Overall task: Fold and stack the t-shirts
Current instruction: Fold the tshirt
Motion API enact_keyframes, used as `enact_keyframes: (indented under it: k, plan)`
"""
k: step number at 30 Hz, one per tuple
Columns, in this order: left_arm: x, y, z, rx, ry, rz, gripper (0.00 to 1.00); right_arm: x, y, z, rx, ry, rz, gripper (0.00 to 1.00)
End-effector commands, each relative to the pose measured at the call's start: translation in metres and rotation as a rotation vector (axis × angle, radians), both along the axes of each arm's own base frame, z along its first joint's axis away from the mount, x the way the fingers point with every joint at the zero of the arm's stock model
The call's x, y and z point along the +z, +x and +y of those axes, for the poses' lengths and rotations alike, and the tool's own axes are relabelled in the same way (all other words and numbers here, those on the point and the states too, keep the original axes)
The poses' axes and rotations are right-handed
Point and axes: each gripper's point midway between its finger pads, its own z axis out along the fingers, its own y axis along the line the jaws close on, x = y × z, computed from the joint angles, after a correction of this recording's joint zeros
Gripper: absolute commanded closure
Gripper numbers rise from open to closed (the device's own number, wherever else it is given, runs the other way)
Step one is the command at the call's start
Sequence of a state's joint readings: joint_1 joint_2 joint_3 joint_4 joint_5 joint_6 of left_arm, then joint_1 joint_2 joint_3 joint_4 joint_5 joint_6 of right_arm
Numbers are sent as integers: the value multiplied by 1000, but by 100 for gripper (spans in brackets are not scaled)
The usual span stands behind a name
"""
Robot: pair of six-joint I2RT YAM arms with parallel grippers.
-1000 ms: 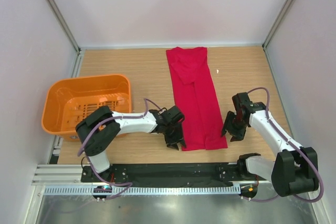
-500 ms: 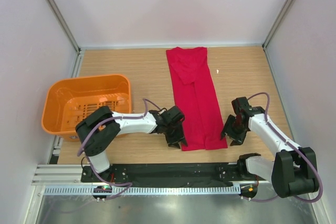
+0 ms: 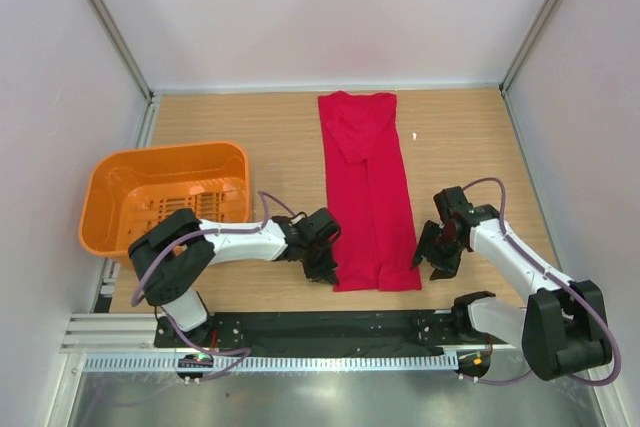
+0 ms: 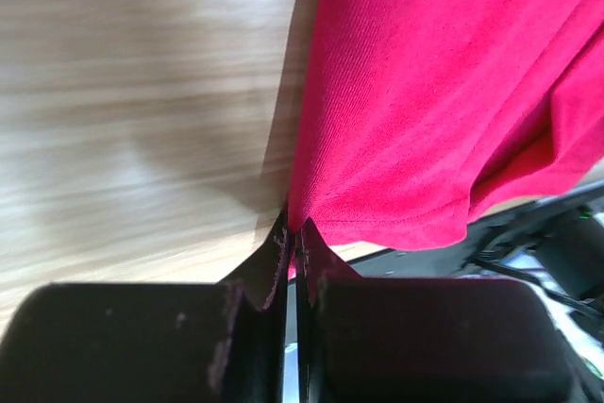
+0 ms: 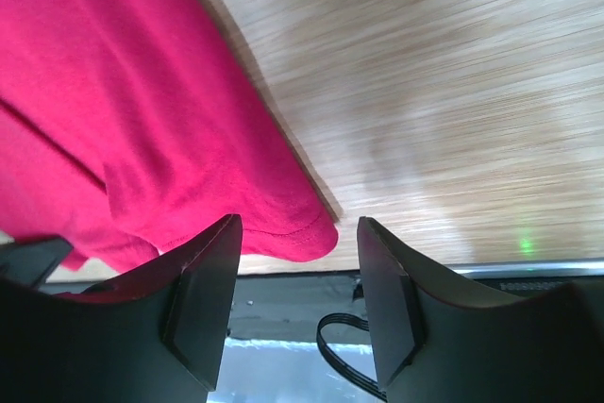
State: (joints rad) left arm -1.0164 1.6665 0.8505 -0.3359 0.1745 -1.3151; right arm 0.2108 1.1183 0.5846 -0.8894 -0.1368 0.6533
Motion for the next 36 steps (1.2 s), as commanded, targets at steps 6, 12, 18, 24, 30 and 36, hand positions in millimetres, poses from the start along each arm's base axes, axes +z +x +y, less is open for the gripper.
enact_keyframes:
  k: [6, 12, 18, 24, 30, 36]
  plan:
    - [-13, -10, 46, -21, 159, -25, 100, -2, -28, 31, 100, 149, 15, 42]
    - [-16, -10, 44, -24, 162, -20, 100, -8, -39, 27, 104, 135, -1, 47]
    - [-14, -10, 46, -17, 159, -27, 100, -16, -36, 29, 107, 136, -11, 49]
    - [-11, -9, 44, -21, 146, -31, 100, -16, -28, 41, 125, 182, -36, 50]
    - [-11, -10, 44, -23, 141, -30, 100, -23, -33, 34, 120, 136, -12, 54]
    - [-12, -12, 47, -19, 141, -30, 100, -32, -36, 29, 116, 108, -17, 76]
